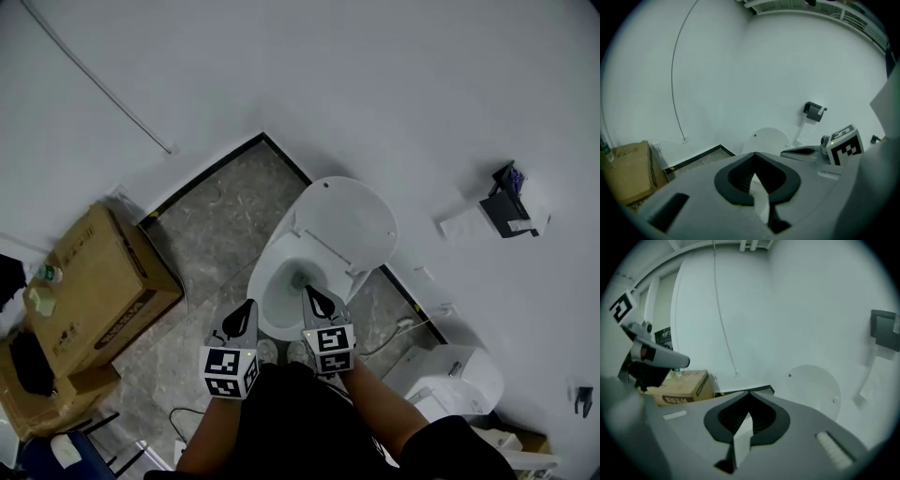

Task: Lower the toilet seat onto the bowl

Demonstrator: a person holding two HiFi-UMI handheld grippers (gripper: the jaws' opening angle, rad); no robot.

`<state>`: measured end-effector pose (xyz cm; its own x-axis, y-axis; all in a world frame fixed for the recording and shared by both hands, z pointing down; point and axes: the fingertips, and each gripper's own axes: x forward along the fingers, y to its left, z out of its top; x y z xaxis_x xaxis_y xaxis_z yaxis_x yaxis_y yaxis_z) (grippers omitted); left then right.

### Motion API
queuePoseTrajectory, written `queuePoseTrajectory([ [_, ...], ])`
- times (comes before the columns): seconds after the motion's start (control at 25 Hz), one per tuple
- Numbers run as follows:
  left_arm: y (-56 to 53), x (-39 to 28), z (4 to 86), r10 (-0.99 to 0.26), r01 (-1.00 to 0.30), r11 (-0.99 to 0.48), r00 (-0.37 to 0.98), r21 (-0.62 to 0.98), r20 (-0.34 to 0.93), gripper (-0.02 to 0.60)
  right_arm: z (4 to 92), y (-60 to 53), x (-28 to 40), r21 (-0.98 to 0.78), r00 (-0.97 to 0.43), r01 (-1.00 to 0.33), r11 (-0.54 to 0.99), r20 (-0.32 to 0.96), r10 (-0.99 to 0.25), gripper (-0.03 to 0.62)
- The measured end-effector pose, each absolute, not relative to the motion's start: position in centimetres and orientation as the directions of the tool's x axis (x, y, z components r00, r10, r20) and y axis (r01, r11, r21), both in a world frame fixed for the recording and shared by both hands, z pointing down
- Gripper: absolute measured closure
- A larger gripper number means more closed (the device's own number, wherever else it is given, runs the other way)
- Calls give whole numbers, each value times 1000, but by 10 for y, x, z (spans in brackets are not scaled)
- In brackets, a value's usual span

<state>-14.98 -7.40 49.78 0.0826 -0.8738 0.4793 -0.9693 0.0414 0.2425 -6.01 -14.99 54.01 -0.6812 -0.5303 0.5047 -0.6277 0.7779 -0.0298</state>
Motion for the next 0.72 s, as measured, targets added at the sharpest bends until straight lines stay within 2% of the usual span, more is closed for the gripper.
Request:
queuePoseTrajectory([
  [0.36, -113, -141, 387, -936, -986, -7, 65, 165, 347, 574, 381, -194, -51, -87, -704, -698, 710, 266, -659, 588],
  [0.72, -135, -131, 299, -971, -998, -36, 48, 55, 233, 574, 281, -199, -55, -85, -747, -664, 743, 108, -656, 588],
])
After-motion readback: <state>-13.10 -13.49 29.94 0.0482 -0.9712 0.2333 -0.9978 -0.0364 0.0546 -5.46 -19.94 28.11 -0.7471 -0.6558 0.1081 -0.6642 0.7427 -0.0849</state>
